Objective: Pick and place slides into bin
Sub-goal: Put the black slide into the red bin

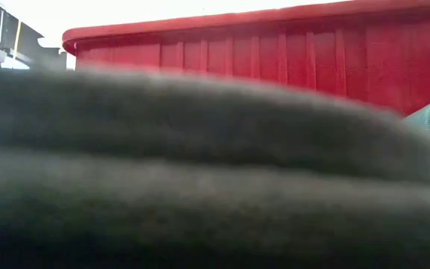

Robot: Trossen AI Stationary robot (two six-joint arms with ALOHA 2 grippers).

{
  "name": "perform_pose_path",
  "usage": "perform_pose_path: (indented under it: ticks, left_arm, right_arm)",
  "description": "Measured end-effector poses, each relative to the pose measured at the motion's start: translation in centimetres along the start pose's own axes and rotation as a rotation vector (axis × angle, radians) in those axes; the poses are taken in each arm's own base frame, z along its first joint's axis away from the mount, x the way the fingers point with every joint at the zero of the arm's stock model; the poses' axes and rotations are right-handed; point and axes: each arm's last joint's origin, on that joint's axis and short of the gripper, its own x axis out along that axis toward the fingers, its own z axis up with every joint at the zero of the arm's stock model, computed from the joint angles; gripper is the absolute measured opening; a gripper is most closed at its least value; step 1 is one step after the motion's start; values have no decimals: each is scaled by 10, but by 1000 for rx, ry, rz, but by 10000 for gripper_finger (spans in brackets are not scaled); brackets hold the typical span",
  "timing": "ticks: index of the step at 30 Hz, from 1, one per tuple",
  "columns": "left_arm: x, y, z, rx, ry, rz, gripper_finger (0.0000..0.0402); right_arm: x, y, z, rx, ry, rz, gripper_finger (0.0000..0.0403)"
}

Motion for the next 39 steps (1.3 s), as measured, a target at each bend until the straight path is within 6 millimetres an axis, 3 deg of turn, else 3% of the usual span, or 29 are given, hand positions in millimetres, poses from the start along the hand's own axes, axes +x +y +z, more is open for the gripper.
perform_pose_path:
  ticks: [5,9,12,15,20,24,29,34,39]
  left_arm:
    - [0,0,0,0,0,0,156]
    - [0,0,0,-9,-2,0,156]
    - [0,0,3,-32,-25,-4,156]
    - [0,-1,6,-40,-52,-14,156]
    - [0,-1,8,-52,-73,-19,156]
    - [-1,-2,11,-95,-99,-34,156]
    - [-1,-2,15,-132,-141,-48,156]
    - [-1,-2,16,-134,-144,-44,156]
    - [-1,-1,16,-138,-151,-20,156]
  right_arm:
    - [-69,19,-13,-80,-211,206,1]
    - [-128,16,-9,-162,-601,286,1]
    - [-167,0,3,-156,-934,192,1]
    - [-194,-19,20,-215,-1154,-8,1]
    - [-219,-49,71,-243,-1255,-353,1]
    - [-215,-78,130,-184,-1121,-507,0]
    - [-187,-127,198,-12,-937,-668,0]
    - [-144,-169,250,122,-795,-713,0]
    - [-92,-190,289,120,-784,-718,0]
